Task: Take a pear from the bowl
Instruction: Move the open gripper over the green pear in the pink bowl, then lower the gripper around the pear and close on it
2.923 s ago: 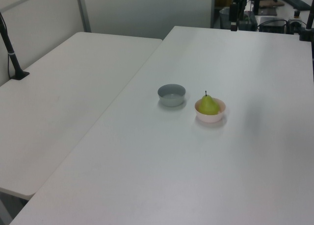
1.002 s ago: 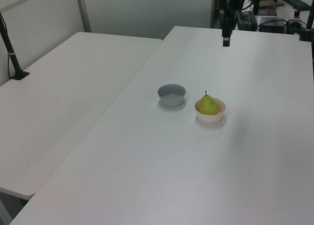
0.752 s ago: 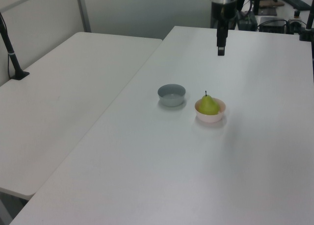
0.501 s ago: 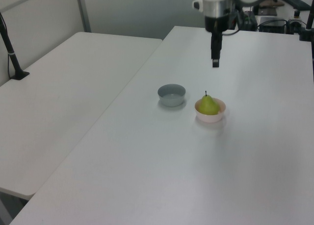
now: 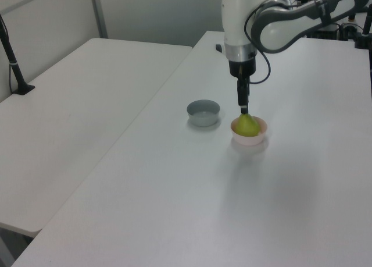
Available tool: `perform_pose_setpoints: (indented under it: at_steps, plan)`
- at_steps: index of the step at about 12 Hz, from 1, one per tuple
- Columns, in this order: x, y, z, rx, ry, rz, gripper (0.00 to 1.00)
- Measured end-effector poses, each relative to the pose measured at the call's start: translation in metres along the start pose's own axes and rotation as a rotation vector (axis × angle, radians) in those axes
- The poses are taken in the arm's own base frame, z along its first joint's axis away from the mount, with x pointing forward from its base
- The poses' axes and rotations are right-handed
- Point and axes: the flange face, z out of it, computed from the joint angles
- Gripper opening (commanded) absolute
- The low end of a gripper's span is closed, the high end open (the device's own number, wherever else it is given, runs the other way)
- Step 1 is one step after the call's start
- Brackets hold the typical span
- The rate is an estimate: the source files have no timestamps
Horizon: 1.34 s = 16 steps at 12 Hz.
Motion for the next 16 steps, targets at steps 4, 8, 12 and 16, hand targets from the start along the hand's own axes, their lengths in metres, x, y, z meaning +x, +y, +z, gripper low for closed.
perform_pose_setpoints:
  at_steps: [4, 8, 12, 16]
  plan:
    - [-0.004, -0.007, 0.037, -0.018, -0.036, -0.021, 0.89]
    - [0.000, -0.009, 0.059, -0.019, -0.029, -0.027, 0.72]
    - [0.001, -0.011, 0.062, -0.023, -0.034, -0.032, 0.48]
    - [0.001, -0.011, 0.057, -0.026, -0.025, -0.034, 0.37]
